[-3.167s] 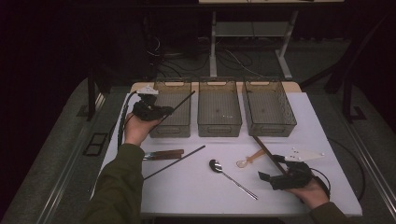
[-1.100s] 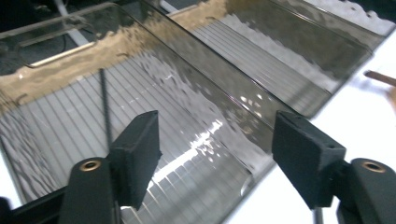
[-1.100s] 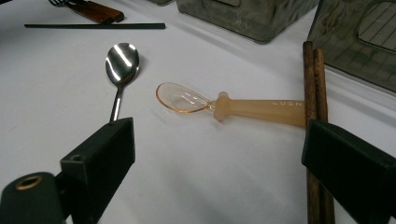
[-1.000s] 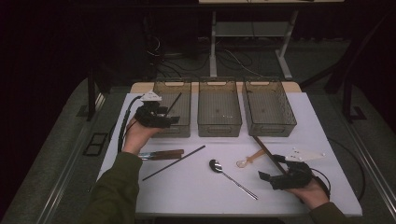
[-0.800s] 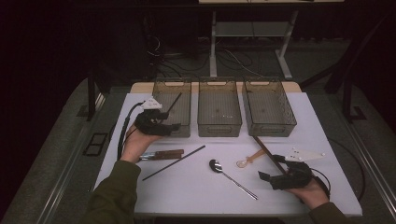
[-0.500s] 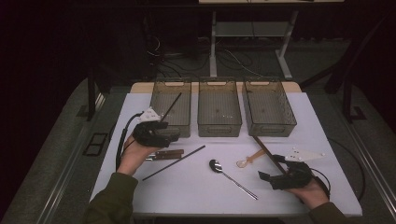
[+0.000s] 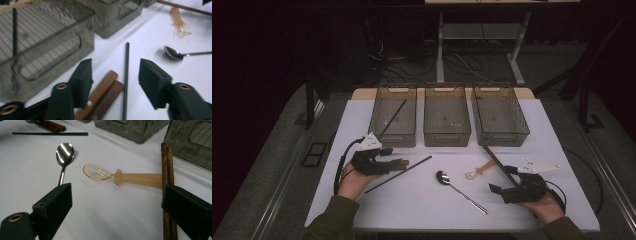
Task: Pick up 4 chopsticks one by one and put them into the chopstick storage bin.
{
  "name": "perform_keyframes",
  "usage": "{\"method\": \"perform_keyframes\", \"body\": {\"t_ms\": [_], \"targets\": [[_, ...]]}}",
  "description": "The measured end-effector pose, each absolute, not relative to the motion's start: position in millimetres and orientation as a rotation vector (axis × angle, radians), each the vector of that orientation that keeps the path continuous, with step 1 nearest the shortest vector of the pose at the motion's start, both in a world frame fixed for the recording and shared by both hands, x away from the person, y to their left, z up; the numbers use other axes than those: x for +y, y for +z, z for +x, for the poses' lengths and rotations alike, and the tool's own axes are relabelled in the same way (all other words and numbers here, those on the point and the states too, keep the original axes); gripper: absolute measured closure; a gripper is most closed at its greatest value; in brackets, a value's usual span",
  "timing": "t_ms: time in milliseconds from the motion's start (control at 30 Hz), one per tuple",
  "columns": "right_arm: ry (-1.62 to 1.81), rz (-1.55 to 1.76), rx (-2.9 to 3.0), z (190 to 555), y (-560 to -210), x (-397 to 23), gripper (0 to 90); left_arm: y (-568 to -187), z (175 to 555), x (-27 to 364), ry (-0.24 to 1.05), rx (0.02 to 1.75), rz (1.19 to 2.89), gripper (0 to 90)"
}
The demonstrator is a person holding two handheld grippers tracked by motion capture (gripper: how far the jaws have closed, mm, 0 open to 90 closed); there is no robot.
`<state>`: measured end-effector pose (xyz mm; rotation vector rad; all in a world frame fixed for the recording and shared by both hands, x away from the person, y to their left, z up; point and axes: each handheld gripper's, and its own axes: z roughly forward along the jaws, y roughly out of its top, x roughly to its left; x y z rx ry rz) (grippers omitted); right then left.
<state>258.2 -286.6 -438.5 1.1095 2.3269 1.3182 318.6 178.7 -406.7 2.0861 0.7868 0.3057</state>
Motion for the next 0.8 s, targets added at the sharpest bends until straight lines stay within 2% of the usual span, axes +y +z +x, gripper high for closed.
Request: {"method": "perform_keyframes", "body": {"t_ms": [300,467,800], "targets": [[1.312,1.11,2.327,258,-439,-286,9.4,-424,307,179,0.225,0.79,2.145,67.6],[1.31,1.107,2.33,258,-439,-286,9.4,-427,308,176,0.228,0.758,2.177,73.6],[1.307,1.106,2.331,259,-439,-285,9.4,-441,314,170,0.2,0.749,2.238,78.1]]}}
